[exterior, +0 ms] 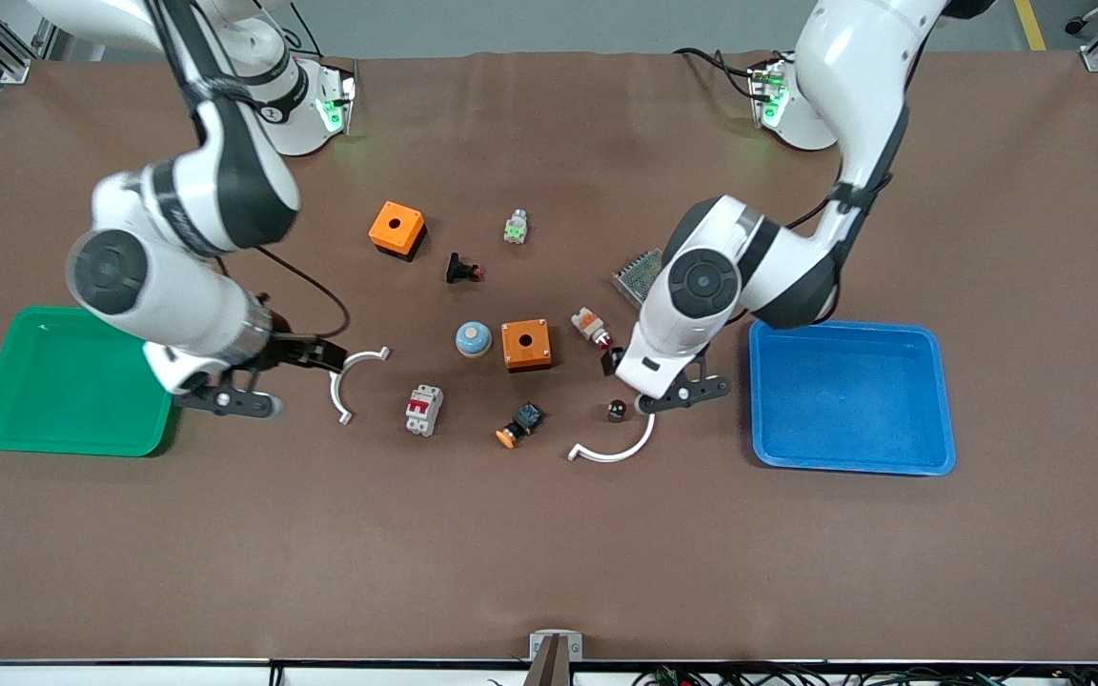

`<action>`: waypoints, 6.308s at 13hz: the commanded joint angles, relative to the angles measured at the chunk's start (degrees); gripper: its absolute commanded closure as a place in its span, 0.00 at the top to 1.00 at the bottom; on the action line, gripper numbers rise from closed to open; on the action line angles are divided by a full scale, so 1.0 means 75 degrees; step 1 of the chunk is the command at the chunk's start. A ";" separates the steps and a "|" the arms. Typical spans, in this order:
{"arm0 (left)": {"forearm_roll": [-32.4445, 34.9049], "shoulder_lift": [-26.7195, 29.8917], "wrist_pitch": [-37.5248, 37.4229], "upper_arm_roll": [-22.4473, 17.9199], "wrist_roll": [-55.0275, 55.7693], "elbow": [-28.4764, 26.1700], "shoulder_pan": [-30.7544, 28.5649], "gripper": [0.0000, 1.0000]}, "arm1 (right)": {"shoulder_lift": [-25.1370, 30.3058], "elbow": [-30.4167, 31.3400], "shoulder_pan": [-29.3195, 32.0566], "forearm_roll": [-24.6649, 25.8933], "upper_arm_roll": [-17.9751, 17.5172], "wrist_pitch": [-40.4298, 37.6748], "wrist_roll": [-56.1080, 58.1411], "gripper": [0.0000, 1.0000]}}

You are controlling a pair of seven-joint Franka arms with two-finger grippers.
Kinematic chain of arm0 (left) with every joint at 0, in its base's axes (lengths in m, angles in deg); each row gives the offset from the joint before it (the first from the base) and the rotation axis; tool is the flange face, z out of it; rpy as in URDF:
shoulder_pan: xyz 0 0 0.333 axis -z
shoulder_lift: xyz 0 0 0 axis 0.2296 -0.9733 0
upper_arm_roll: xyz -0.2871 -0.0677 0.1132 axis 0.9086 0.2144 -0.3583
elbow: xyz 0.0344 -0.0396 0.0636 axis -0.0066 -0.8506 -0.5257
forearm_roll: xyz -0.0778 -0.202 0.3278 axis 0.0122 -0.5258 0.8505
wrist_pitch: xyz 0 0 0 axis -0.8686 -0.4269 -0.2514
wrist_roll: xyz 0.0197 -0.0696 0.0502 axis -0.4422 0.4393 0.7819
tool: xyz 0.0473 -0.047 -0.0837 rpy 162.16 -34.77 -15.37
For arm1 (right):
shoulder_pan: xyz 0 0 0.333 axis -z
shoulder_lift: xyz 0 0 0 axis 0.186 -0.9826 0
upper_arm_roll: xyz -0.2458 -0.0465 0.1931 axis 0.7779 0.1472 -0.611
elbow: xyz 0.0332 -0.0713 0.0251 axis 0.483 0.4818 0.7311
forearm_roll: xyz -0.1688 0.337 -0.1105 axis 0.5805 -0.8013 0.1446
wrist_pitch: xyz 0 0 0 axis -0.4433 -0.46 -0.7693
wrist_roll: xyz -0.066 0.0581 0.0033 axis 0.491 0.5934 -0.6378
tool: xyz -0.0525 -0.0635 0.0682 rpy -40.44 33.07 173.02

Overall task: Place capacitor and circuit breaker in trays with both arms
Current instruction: 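Reach the right gripper to the breaker while the left gripper reaches the capacitor, then grasp the breaker with the right gripper while the left gripper grasps the capacitor, then carry the breaker to the green tray while the left gripper carries the capacitor, then lower the breaker into the green tray while the left gripper lowers the capacitor, then open both grippers and lift them away from the trays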

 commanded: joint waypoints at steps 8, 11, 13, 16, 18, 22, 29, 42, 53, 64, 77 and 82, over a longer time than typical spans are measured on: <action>0.0274 -0.1317 0.1602 -0.0158 0.0441 0.0686 0.0141 1.00 | -0.1928 -0.0134 -0.1098 -0.0016 0.0104 0.2352 -0.0897 1.00; 0.0495 -0.1364 0.1602 -0.0205 0.0453 0.0686 0.0164 0.95 | -0.2256 -0.0135 -0.1075 0.0171 0.0128 0.2889 -0.0897 1.00; 0.0741 -0.1387 0.1602 -0.0205 0.0465 0.0663 0.0187 0.89 | -0.2490 -0.0123 -0.1110 0.0195 0.0128 0.3231 -0.0897 0.97; 0.0743 -0.1411 0.1590 -0.0205 0.0488 0.0675 0.0258 0.87 | -0.2526 -0.0088 -0.1122 0.0195 0.0128 0.3268 -0.0909 0.81; 0.0731 -0.1457 0.1590 -0.0205 0.0500 0.0686 0.0351 0.84 | -0.2526 0.0017 -0.1122 0.0195 0.0128 0.3267 -0.0909 0.75; 0.0743 -0.1457 0.1590 -0.0205 0.0488 0.0686 0.0340 0.73 | -0.2526 0.0123 -0.1122 0.0171 0.0128 0.3302 -0.1048 0.27; 0.0754 -0.1457 0.1590 -0.0205 0.0453 0.0675 0.0293 0.55 | -0.1685 -0.0496 -0.0117 0.0195 0.0151 0.1364 -0.0677 0.00; 0.0649 -0.0908 0.0586 -0.0135 0.0441 0.0710 -0.0046 0.29 | -0.0758 0.0894 0.4782 0.0687 0.0186 0.1317 0.5018 0.00; 0.0706 0.1331 -0.2055 0.0967 -0.3667 -0.1082 -0.3653 0.28 | -0.1155 0.1623 0.6015 0.0675 0.0186 0.3196 0.6474 0.00; 0.1797 0.0746 0.0170 0.0967 -0.4176 -0.2277 -0.5015 0.29 | -0.1554 0.1167 0.5945 0.0664 0.0175 0.3081 0.6462 1.00; 0.1797 0.1095 0.0714 0.0979 -0.4328 -0.2806 -0.5133 0.99 | 0.0261 -0.0896 0.3498 0.0980 0.0139 -0.2250 0.3827 1.00; 0.1727 0.2688 -0.1219 0.1423 -0.4504 -0.2735 -0.5133 0.99 | 0.0988 -0.0896 0.2840 0.0887 0.0116 -0.2896 0.3181 1.00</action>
